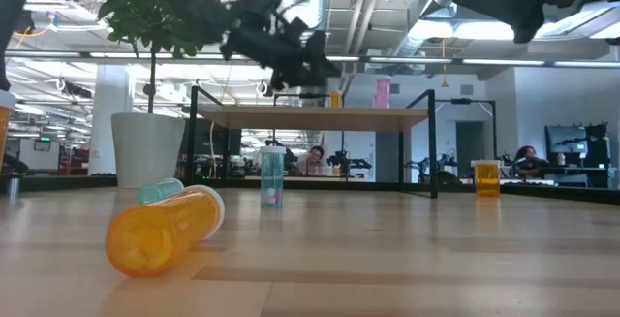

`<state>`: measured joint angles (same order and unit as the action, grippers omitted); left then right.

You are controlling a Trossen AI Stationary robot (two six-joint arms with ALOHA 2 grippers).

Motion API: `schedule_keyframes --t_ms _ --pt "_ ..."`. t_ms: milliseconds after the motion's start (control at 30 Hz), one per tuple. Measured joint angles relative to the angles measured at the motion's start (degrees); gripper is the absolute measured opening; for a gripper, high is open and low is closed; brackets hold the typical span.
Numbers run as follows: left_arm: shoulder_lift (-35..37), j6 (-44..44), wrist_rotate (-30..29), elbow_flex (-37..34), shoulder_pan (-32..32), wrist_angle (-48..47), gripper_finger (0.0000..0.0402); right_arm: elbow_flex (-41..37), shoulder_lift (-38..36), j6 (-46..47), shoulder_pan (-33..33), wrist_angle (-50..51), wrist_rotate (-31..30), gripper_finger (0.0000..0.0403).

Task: Pick and place medicine bottles onto shelf by color
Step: Put the right orange pill bottle on the shelf aligned with the other orange pill bottle

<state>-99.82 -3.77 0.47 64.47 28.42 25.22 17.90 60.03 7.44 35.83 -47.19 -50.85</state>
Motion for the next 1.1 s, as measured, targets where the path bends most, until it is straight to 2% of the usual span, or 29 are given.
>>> schedule_keyframes --t_ms 167,333,600,667,867,967,1100 --pt "8.7 5.0 -4.4 -1.9 -4.9 -7.1 0.0227 0.0 0.0 1.1 0.0 0.0 0.0 0.0276" --pt "19.4 5.0 -7.0 -8.5 -12.3 -9.8 0.0215 0.4 0.0 1.1 0.0 0.0 0.0 0.0276" --pt "34.4 -2.5 -11.6 -20.5 -31.2 -14.3 0.0212 1.8 0.0 1.1 0.2 0.1 0.3 0.0276" --pt "35.9 -4.7 -14.9 -21.4 -37.6 -16.2 0.0212 2.3 0.0 1.1 0.2 0.0 0.9 0.0276" --pt "34.7 -8.9 -31.4 -21.0 -56.0 -19.6 0.0214 4.5 0.0 -0.4 0.1 0.1 1.3 0.0276" --pt "33.0 -12.1 -36.4 -21.0 -61.7 -19.1 0.0221 5.4 0.0 0.6 1.5 1.0 1.5 0.0276" --pt "32.2 -13.3 -41.0 -21.0 -66.2 -18.7 0.0231 6.6 0.0 9.0 4.4 8.3 1.9 0.0276"
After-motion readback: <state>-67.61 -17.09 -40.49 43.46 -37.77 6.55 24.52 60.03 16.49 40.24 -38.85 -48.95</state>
